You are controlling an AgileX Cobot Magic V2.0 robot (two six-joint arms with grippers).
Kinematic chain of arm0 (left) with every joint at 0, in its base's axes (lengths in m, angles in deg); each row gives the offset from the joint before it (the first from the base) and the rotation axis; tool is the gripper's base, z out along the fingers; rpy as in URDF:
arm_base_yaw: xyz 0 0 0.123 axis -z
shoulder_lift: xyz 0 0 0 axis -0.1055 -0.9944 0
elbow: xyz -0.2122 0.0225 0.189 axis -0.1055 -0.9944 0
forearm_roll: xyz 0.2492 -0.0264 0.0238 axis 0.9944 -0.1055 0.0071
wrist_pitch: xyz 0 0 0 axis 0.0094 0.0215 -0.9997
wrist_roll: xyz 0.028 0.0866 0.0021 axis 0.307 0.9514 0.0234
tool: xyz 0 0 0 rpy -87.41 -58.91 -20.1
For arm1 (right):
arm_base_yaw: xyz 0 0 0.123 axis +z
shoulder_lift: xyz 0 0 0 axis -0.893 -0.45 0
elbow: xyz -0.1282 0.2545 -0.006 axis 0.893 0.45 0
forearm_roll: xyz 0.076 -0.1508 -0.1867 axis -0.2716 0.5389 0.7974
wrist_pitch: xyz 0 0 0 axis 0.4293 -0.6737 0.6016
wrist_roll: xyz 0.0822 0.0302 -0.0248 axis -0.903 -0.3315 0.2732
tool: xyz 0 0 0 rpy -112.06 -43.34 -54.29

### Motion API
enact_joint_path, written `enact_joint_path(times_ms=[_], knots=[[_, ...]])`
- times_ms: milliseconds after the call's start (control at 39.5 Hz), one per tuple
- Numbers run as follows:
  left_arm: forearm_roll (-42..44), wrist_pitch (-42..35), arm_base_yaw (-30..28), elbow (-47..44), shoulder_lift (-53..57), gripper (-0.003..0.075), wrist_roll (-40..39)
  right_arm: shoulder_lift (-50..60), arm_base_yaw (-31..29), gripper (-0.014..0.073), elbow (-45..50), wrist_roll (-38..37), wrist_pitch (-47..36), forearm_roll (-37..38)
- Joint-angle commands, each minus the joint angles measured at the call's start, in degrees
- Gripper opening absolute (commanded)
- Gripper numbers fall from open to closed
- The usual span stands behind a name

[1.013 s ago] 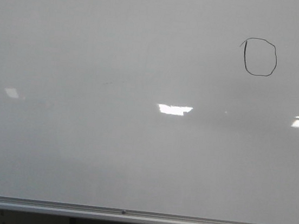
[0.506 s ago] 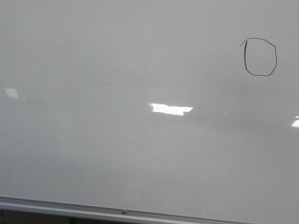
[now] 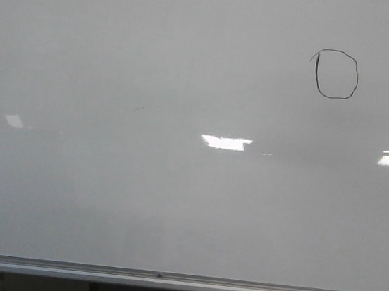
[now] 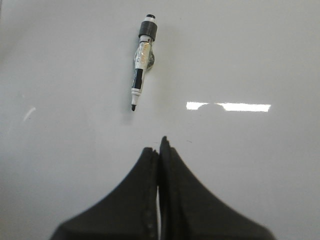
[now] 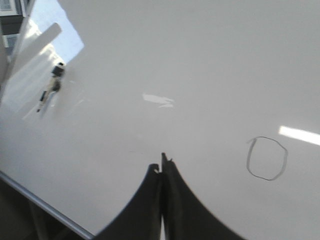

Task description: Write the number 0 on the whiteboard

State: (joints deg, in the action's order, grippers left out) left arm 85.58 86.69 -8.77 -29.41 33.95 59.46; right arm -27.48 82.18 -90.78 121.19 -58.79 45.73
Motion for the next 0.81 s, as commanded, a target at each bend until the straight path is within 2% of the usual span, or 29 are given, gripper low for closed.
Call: enact_joint_path(times_ms=[0, 177, 278, 430, 557, 785], knots=[[-0.1, -4.9, 0.4, -1.3, 1.1, -0.002, -0.7, 2.3, -4.5, -0.0068, 1.7, -0.3, -4.8, 0.1], [-0.1, -4.9, 0.4, -1.3, 1.1, -0.002, -0.7, 9.8, -11.5, -0.0068, 10.0, -7.4, -5.5, 3.9], [-0.1, -4.9, 0.4, -1.3, 1.1, -0.002, -0.7, 12.9, -14.2, -0.0068, 14.1, -15.8, -5.5, 13.2], [-0.1, -4.9, 0.4, -1.3, 1.1, -0.002, -0.7, 15.3, -15.1, -0.0068, 19.7, -27.7, -7.5, 27.8], [-0.1, -4.9, 0.4, -1.3, 1.1, -0.002, -0.7, 16.3, -15.1, -0.0068, 23.6, -30.6, -9.0, 33.1], [-0.1, -4.9, 0.4, -1.3, 1.1, -0.002, -0.7, 20.0, -15.1, -0.0068, 25.5, -30.6, -8.1, 33.9]])
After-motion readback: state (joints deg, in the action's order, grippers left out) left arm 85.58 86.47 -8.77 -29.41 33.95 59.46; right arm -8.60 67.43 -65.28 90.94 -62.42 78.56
